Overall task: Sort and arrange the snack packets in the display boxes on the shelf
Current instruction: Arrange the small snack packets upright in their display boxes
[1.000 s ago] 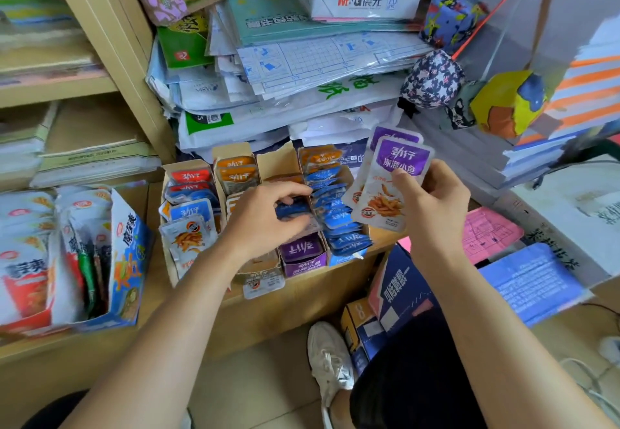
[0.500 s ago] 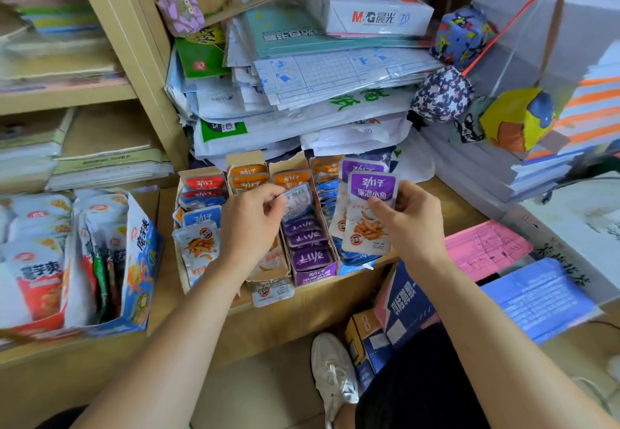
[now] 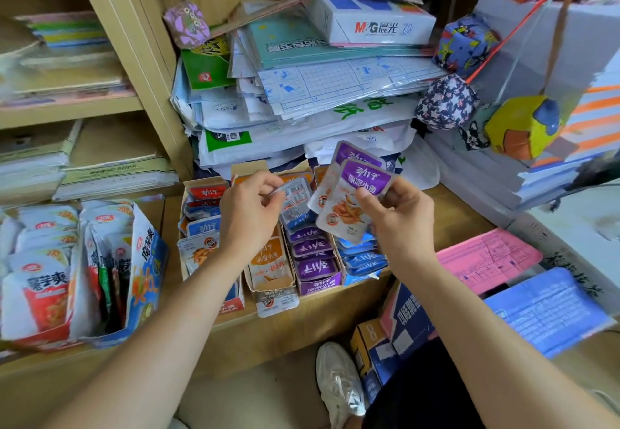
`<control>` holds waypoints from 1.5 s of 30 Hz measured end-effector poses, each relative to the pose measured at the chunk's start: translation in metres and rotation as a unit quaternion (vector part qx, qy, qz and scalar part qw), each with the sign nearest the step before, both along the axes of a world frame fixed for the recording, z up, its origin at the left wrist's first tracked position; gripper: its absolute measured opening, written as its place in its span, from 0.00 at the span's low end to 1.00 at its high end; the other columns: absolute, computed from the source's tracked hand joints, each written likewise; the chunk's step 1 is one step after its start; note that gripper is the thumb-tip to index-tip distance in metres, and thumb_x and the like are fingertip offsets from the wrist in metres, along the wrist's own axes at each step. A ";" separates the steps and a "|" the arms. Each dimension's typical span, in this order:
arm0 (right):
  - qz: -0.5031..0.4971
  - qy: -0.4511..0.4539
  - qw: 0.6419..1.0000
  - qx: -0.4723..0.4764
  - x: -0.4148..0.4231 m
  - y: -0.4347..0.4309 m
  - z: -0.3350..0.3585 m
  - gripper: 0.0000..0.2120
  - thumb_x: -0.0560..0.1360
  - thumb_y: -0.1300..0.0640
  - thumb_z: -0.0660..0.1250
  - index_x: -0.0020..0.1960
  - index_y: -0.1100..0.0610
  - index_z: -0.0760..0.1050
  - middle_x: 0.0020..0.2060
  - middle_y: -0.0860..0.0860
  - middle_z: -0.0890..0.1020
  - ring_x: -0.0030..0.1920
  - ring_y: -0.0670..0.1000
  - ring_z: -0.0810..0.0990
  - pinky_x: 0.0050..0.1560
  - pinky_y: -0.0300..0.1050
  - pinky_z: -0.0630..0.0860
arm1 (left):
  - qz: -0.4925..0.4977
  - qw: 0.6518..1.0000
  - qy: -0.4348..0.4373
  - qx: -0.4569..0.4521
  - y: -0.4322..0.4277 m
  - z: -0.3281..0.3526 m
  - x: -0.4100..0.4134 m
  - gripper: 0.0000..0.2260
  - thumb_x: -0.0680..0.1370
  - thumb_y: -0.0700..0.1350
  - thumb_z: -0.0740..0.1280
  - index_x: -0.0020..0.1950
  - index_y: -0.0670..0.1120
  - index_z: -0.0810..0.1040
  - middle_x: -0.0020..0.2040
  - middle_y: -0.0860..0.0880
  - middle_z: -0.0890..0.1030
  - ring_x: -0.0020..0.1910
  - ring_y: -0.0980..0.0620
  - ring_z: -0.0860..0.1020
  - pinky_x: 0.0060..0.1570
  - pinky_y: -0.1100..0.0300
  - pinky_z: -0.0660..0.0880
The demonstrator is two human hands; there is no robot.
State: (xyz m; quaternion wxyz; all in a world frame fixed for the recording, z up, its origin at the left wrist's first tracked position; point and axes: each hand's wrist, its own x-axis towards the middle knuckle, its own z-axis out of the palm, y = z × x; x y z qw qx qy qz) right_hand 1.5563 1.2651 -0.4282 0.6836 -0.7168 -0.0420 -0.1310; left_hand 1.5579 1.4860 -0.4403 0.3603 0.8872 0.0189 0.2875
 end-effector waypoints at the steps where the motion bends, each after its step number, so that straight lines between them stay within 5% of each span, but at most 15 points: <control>1: 0.006 0.004 1.000 0.011 0.002 0.005 0.000 0.04 0.75 0.58 0.74 0.49 0.57 0.82 0.37 0.51 0.85 0.37 0.49 0.81 0.38 0.48 0.79 | 0.012 1.000 -0.010 -0.007 0.001 0.001 0.001 0.06 0.77 0.41 0.73 0.54 0.47 0.83 0.43 0.54 0.85 0.38 0.59 0.82 0.39 0.59 0.81; 6: 0.062 0.002 0.998 -0.008 0.013 0.026 -0.006 0.05 0.73 0.57 0.76 0.49 0.53 0.83 0.40 0.51 0.85 0.45 0.61 0.83 0.49 0.63 0.81 | 0.069 0.993 -0.035 -0.088 0.015 0.003 0.005 0.07 0.76 0.39 0.72 0.53 0.48 0.84 0.42 0.55 0.84 0.40 0.57 0.83 0.41 0.53 0.83; 13: 0.070 -0.042 0.979 -0.188 0.014 0.030 -0.011 0.06 0.72 0.60 0.77 0.45 0.55 0.80 0.39 0.47 0.83 0.40 0.44 0.80 0.40 0.39 0.78 | 0.133 0.972 -0.036 -0.189 0.030 -0.001 -0.001 0.07 0.76 0.39 0.73 0.52 0.47 0.82 0.43 0.56 0.82 0.40 0.59 0.83 0.38 0.51 0.84; 21: 0.104 -0.036 0.955 -0.276 0.007 0.016 -0.009 0.15 0.67 0.70 0.76 0.40 0.51 0.79 0.43 0.47 0.86 0.46 0.41 0.83 0.48 0.45 0.82 | 0.114 0.977 -0.033 -0.177 0.028 0.001 -0.014 0.09 0.76 0.38 0.73 0.49 0.51 0.79 0.41 0.63 0.78 0.42 0.62 0.81 0.40 0.48 0.84; 25: 0.117 -0.043 0.942 -0.311 0.001 0.002 -0.008 0.12 0.65 0.67 0.79 0.38 0.52 0.81 0.39 0.45 0.86 0.43 0.44 0.84 0.45 0.48 0.82 | 0.109 0.976 -0.030 -0.187 0.030 0.000 -0.014 0.09 0.76 0.39 0.73 0.49 0.52 0.78 0.42 0.62 0.79 0.45 0.59 0.82 0.41 0.47 0.84; 28: 0.123 -0.047 0.935 -0.329 -0.007 -0.008 -0.006 0.09 0.66 0.64 0.79 0.38 0.55 0.80 0.34 0.41 0.83 0.36 0.38 0.81 0.37 0.37 0.76 | 0.074 0.987 -0.040 -0.136 0.027 0.001 -0.019 0.09 0.77 0.41 0.71 0.52 0.52 0.76 0.45 0.58 0.81 0.46 0.57 0.83 0.39 0.46 0.83; 31: 0.061 -0.038 0.951 -0.302 -0.008 -0.012 -0.006 0.07 0.70 0.57 0.78 0.42 0.55 0.80 0.33 0.48 0.83 0.32 0.44 0.78 0.31 0.42 0.73 | 0.003 0.996 -0.057 -0.066 0.022 0.003 -0.024 0.08 0.79 0.39 0.68 0.55 0.51 0.74 0.48 0.53 0.82 0.43 0.54 0.84 0.35 0.48 0.82; 34: 0.031 -0.026 0.959 -0.279 -0.009 -0.014 -0.002 0.08 0.71 0.57 0.77 0.48 0.56 0.82 0.38 0.48 0.85 0.36 0.49 0.84 0.34 0.49 0.81 | -0.040 0.995 -0.081 0.027 0.017 0.002 -0.027 0.07 0.79 0.35 0.66 0.49 0.46 0.81 0.46 0.54 0.78 0.42 0.55 0.79 0.35 0.62 0.76; 36: 0.012 -0.025 0.961 -0.276 -0.012 -0.015 -0.002 0.09 0.70 0.56 0.77 0.48 0.57 0.82 0.38 0.49 0.85 0.36 0.51 0.84 0.36 0.54 0.81 | -0.054 0.996 -0.050 0.058 0.015 0.000 -0.028 0.09 0.78 0.35 0.68 0.54 0.44 0.84 0.47 0.53 0.75 0.40 0.59 0.74 0.37 0.69 0.72; 41: -0.037 -0.007 0.969 -0.246 -0.015 -0.019 0.000 0.09 0.70 0.55 0.78 0.47 0.57 0.82 0.37 0.47 0.85 0.37 0.51 0.84 0.37 0.55 0.82 | -0.096 0.984 0.082 0.124 0.005 -0.007 -0.036 0.37 0.68 0.51 0.81 0.74 0.48 0.71 0.62 0.49 0.66 0.56 0.52 0.72 0.55 0.58 0.76; 45: -0.027 0.023 0.971 -0.237 -0.017 -0.019 0.001 0.09 0.70 0.56 0.78 0.48 0.57 0.82 0.39 0.47 0.86 0.37 0.47 0.85 0.37 0.52 0.83 | -0.077 0.973 0.108 0.188 0.001 -0.012 -0.033 0.53 0.60 0.59 0.83 0.79 0.48 0.62 0.69 0.45 0.60 0.64 0.45 0.71 0.55 0.51 0.78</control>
